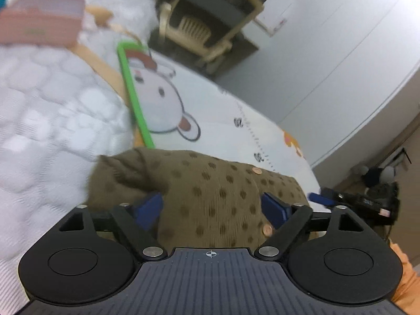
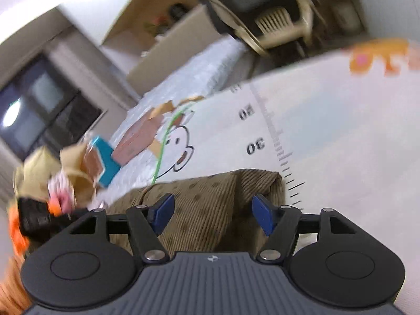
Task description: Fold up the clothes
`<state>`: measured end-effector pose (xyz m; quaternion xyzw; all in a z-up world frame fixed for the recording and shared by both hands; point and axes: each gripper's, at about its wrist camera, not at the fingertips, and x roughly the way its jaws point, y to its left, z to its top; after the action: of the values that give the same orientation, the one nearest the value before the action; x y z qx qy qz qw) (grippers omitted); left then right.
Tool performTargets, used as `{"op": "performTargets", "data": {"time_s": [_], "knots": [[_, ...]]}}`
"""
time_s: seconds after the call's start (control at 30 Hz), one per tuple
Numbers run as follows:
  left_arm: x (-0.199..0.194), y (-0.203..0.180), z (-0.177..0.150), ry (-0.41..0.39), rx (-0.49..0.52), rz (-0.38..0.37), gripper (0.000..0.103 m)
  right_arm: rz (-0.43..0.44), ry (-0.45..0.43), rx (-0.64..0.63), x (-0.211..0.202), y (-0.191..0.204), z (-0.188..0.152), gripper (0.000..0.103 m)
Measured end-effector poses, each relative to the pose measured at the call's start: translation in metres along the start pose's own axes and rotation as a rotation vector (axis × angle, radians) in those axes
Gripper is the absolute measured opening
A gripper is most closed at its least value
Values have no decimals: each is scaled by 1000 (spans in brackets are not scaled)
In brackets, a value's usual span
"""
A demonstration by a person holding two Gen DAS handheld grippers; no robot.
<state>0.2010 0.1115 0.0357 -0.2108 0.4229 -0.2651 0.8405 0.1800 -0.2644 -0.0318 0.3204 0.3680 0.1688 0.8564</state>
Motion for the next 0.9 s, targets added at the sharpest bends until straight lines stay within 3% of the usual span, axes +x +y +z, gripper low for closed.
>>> {"op": "performTargets", "data": {"time_s": [0.1, 0.2, 0.33, 0.43, 0.67, 0.9], "knots": [[41, 5, 12, 99, -9, -9, 93, 65, 113, 83, 47, -13, 10, 67], [72, 6, 28, 140, -9, -10, 93, 99, 111, 44, 74, -8, 30, 70], [72, 3, 33, 116, 39, 0, 93, 49, -36, -91, 91, 11, 78, 70], [65, 2, 33, 92, 78, 1, 93, -89, -116, -253, 100, 27, 102, 70], [48, -1, 30, 38, 168, 4, 95, -177, -40, -409, 72, 21, 54, 70], [18, 0, -19, 46, 182, 30, 96, -259, 41, -560, 42, 15, 5, 72]]}}
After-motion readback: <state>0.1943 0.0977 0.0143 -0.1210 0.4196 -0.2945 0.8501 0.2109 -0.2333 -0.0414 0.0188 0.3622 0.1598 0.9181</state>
